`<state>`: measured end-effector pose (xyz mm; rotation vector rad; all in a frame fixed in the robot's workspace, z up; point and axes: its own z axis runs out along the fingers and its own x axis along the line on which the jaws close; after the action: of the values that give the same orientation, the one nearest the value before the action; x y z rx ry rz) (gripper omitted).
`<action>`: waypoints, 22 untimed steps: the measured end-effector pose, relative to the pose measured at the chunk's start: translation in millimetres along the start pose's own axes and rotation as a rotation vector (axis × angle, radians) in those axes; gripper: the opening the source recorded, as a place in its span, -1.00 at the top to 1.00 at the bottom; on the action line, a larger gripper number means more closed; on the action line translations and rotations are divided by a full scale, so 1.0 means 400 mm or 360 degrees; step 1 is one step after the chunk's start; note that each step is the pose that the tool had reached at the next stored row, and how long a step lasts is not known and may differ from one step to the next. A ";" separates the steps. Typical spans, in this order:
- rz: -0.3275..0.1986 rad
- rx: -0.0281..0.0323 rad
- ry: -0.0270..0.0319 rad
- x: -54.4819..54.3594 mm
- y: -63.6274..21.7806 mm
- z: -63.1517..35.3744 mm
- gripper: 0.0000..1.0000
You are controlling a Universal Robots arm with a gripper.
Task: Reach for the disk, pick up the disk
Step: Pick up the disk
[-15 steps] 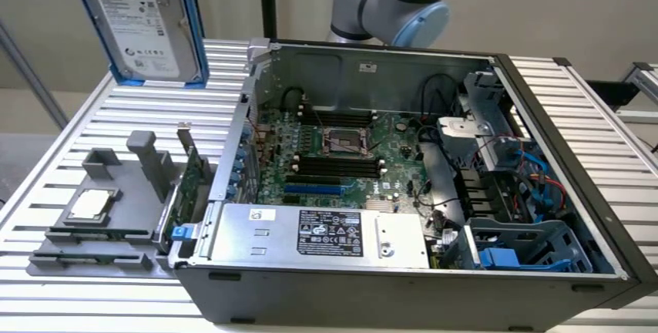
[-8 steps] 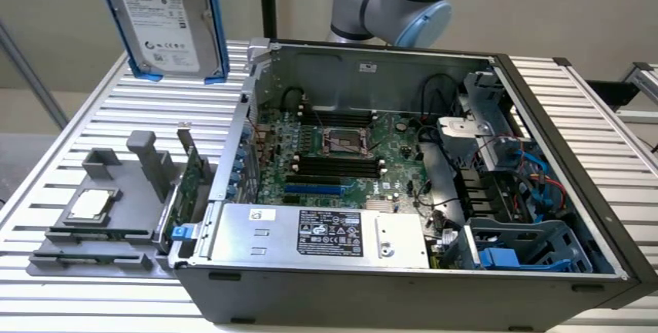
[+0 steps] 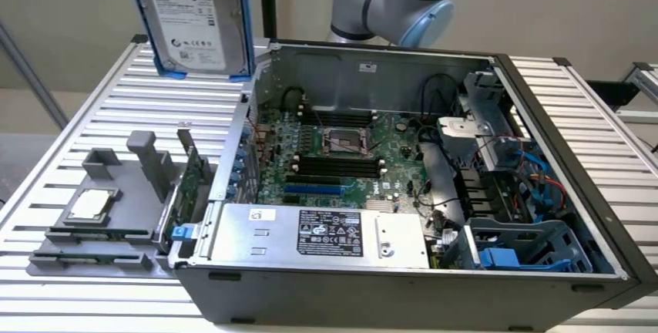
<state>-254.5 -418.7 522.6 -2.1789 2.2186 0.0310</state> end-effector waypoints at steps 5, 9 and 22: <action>0.0000 -0.00003 -0.00002 0.022 -0.050 -0.001 0.35; 0.0000 0.00000 -0.00002 0.044 -0.082 -0.002 0.35; 0.0000 0.00012 -0.00003 0.112 -0.198 -0.001 0.35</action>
<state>-176.0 -464.9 521.9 -2.1785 2.2181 0.0304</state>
